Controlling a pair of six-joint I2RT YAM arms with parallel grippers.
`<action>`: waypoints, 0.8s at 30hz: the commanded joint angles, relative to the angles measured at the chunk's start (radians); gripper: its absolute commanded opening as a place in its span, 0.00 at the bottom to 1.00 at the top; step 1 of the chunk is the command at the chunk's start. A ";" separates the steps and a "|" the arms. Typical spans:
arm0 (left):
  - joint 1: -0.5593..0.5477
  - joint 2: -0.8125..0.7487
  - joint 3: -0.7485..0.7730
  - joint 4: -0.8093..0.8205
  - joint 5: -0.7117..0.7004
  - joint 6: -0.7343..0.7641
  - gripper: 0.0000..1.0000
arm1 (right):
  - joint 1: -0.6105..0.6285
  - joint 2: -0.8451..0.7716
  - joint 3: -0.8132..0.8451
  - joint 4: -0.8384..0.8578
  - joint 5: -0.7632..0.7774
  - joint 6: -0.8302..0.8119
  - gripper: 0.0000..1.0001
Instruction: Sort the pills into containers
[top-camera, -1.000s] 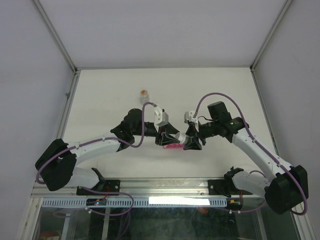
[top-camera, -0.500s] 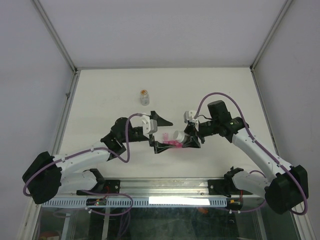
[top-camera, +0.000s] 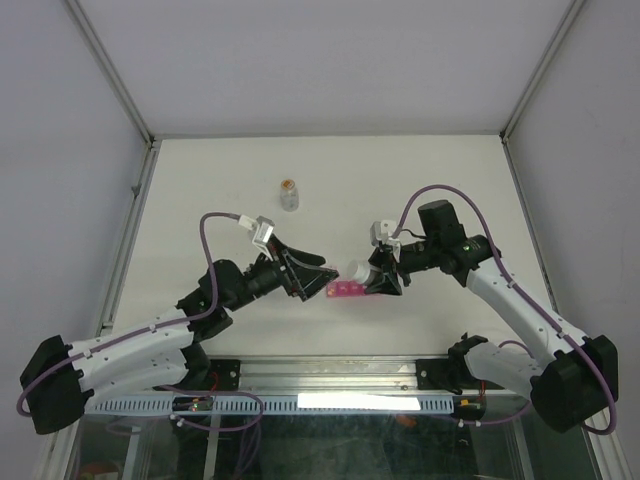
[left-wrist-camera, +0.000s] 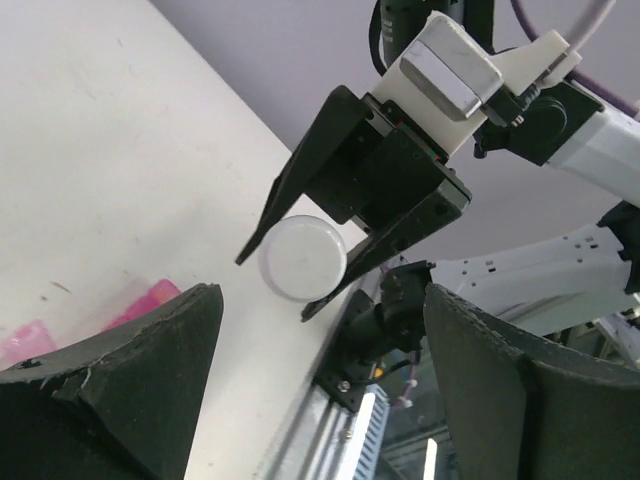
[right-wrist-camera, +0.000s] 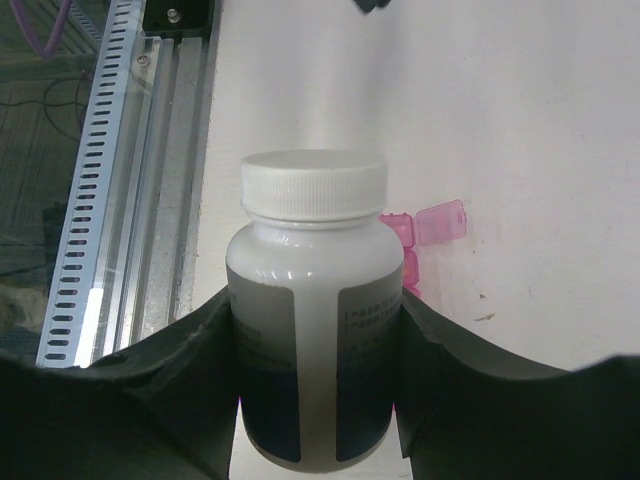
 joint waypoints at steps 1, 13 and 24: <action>-0.129 0.075 0.180 -0.223 -0.250 -0.070 0.83 | -0.005 -0.026 0.031 0.044 -0.038 0.010 0.00; -0.166 0.275 0.321 -0.281 -0.253 -0.004 0.76 | -0.005 -0.003 0.031 0.050 -0.029 0.018 0.00; -0.174 0.302 0.343 -0.271 -0.158 -0.005 0.57 | -0.005 -0.003 0.031 0.051 -0.023 0.020 0.00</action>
